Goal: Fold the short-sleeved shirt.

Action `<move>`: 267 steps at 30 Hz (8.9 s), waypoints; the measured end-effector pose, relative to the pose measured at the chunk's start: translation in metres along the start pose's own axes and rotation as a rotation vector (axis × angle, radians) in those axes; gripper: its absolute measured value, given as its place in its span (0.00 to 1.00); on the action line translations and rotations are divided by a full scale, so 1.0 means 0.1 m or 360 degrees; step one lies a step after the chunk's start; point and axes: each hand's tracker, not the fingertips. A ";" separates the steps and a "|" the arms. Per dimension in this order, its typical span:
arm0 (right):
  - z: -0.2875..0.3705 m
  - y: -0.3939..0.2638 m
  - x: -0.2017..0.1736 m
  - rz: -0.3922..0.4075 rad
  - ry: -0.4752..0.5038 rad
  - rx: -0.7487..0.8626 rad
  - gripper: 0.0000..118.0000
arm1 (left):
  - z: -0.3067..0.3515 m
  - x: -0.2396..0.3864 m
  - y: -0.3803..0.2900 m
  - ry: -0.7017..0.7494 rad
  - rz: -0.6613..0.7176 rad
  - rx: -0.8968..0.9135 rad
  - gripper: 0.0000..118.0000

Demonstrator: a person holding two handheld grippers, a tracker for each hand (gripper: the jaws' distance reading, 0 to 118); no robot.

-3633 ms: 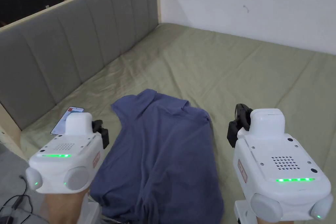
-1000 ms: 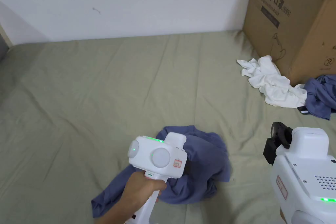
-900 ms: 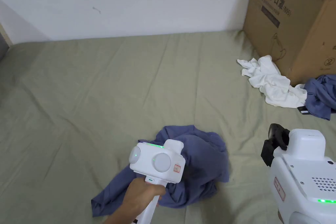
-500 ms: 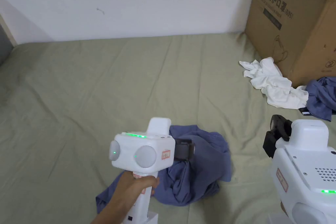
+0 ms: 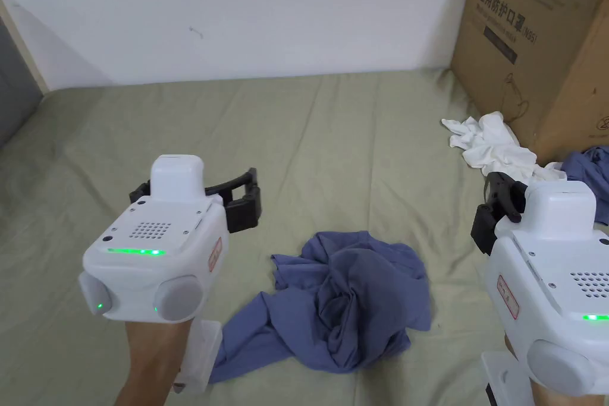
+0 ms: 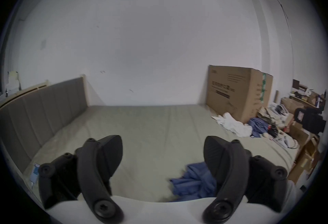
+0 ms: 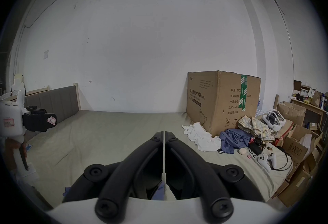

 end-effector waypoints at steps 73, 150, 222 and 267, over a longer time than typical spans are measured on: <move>-2.64 -1.80 -0.09 0.0079 0.0214 -0.1465 0.12 | -0.46 -0.26 -1.54 -0.0081 0.0292 -0.1166 0.13; -1.01 -1.04 0.32 -0.0441 0.0060 -0.0865 0.10 | -0.31 -1.76 -1.25 0.0257 0.0397 -0.0947 0.13; -1.32 -0.26 0.14 0.0048 -0.0173 -0.0434 0.02 | -2.71 -1.09 -0.71 -0.0069 0.0168 -0.1034 0.02; -2.42 -1.93 0.41 -0.0097 0.0031 -0.1477 0.09 | -2.36 -0.88 -0.82 -0.0078 -0.0020 -0.1105 0.07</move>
